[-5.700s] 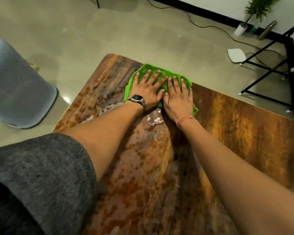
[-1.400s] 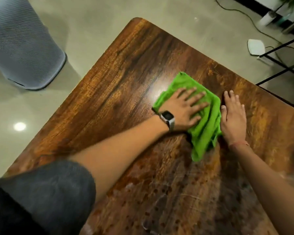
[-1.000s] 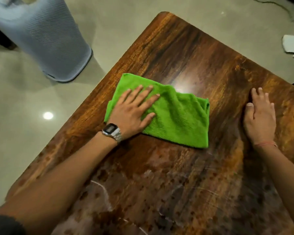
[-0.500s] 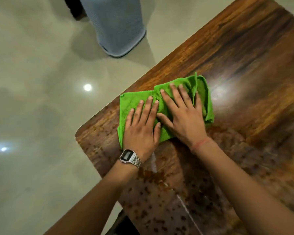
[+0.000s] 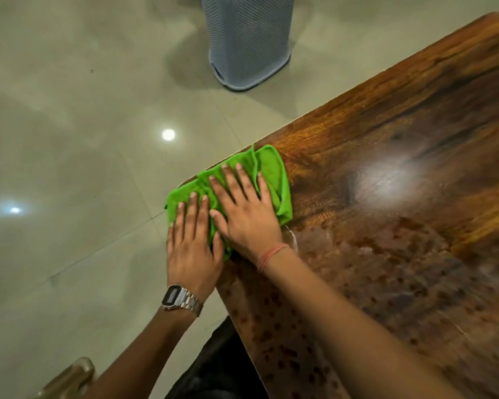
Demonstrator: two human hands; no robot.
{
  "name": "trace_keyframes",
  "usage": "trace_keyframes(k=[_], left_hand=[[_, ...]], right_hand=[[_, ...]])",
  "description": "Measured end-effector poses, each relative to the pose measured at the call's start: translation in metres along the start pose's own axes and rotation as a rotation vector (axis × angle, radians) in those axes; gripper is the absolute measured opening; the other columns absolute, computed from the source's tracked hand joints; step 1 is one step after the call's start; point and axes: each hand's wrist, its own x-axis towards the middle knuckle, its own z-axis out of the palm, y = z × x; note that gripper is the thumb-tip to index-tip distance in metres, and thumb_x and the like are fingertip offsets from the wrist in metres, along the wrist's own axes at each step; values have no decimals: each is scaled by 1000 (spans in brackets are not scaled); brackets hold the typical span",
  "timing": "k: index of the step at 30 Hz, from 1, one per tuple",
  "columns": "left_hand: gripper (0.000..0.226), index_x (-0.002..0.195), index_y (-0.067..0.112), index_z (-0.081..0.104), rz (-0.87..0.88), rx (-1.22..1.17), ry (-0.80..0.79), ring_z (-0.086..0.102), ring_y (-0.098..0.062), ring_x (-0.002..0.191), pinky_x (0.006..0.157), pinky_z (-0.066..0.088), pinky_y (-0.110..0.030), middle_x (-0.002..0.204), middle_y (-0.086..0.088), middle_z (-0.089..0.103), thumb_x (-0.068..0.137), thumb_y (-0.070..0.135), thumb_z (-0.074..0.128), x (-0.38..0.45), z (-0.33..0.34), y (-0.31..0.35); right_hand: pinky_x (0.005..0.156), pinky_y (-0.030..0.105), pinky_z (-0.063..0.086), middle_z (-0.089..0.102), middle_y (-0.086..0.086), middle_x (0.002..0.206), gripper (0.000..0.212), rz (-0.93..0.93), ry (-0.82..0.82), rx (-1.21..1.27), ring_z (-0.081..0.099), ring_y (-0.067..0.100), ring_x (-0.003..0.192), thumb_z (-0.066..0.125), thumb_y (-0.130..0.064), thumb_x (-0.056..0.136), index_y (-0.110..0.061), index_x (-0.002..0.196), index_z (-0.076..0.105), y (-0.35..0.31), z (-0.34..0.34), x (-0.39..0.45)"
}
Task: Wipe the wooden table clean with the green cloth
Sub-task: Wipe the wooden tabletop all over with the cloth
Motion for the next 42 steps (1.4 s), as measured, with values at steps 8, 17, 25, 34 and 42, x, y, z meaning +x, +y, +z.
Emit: trace_keyframes(k=[8, 17, 25, 34, 42], left_hand=[[69, 153, 13, 21, 15, -38, 17, 6, -26, 150, 121, 6, -43, 162, -9, 13, 91, 42, 30, 17, -3, 19], [63, 152, 38, 13, 324, 120, -85, 3, -30, 150, 114, 0, -65, 163, 6, 7, 94, 58, 27, 97, 11, 134], [63, 153, 33, 14, 256, 91, -1, 7, -25, 150, 118, 5, -56, 163, 4, 8, 96, 59, 19, 60, 14, 85], [63, 153, 24, 16, -36, -69, 4, -1, -22, 150, 121, 4, -49, 164, 0, 4, 94, 44, 25, -30, 3, -12], [62, 152, 14, 22, 86, -127, 34, 0, -23, 150, 121, 5, -44, 163, -5, 9, 94, 33, 31, -35, 8, 6]], right_hand=[[119, 45, 3, 17, -3, 162, 60, -109, 0, -76, 11, 18, 150, 30, -50, 98, -30, 154, 21, 34, -10, 1], [116, 57, 4, 13, -2, 163, 66, 363, 95, -44, 9, 22, 151, 33, -63, 94, -36, 153, 19, 171, -42, -18], [116, 58, 3, 1, 5, 164, 69, 361, 71, -33, -1, 28, 151, 27, -63, 95, -34, 155, 9, 112, -29, -20], [119, 53, 1, 1, 5, 164, 60, 85, 1, -51, -4, 27, 151, 25, -46, 99, -30, 155, 9, -24, 5, -33], [120, 47, 5, 8, 0, 164, 60, 72, 36, 3, 2, 20, 151, 31, -41, 98, -27, 155, 16, -6, 7, -69]])
